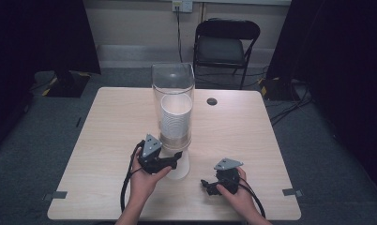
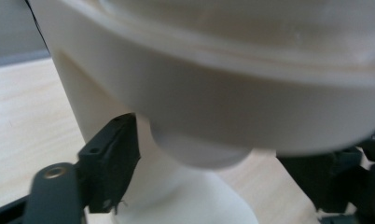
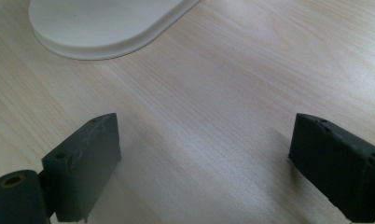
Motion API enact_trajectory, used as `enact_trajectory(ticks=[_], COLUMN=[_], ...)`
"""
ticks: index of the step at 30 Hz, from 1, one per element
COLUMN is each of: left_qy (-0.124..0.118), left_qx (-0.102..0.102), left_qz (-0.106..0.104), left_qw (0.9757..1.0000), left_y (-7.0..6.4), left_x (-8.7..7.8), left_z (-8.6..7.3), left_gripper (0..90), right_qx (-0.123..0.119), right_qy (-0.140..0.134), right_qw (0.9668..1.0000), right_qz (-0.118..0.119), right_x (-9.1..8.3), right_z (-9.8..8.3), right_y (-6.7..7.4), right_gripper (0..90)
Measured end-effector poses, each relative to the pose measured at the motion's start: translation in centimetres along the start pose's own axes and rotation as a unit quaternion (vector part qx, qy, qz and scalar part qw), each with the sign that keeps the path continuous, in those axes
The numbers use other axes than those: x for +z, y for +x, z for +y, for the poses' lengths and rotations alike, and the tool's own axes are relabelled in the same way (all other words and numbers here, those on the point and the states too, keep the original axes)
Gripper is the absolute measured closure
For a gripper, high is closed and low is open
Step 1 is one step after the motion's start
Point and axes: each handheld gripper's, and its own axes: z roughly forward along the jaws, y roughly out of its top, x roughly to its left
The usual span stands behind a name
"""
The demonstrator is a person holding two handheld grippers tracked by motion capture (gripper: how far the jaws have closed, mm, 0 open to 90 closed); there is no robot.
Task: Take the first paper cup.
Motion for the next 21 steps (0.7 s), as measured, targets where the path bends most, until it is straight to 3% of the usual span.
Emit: enact_trajectory(ticks=[6,7,14,17,20,21], left_qy=[-0.009,-0.013,-0.027,-0.041,-0.037,-0.035], left_qx=[0.019,0.026,0.052,0.047,0.056,0.048], left_qz=[0.005,0.013,0.014,0.012,0.018,0.016], left_qw=[0.9998,0.9995,0.9982,0.998,0.9976,0.9981], left_y=[-0.1,-0.2,-0.3,-0.3,-0.5,-0.6], left_x=[0.8,1.0,1.2,1.3,1.2,1.3], left_z=[0.1,0.1,-0.4,-0.7,-0.8,-0.9], left_gripper=[33.2,33.5,35.9,36.2,36.4,36.5], right_qx=[0.0,0.0,0.0,0.0,0.0,0.0], right_qy=[0.0,0.0,0.0,0.0,0.0,0.0], right_qw=[1.0,1.0,1.0,1.0,1.0,1.0], right_qz=[0.0,0.0,0.0,0.0,0.0,0.0], right_x=[0.0,0.0,0.0,0.0,0.0,0.0], right_z=[0.0,0.0,0.0,0.0,0.0,0.0], right_y=[0.0,0.0,0.0,0.0,0.0,0.0], right_gripper=[8.0,8.1,8.0,8.1,8.0,8.0])
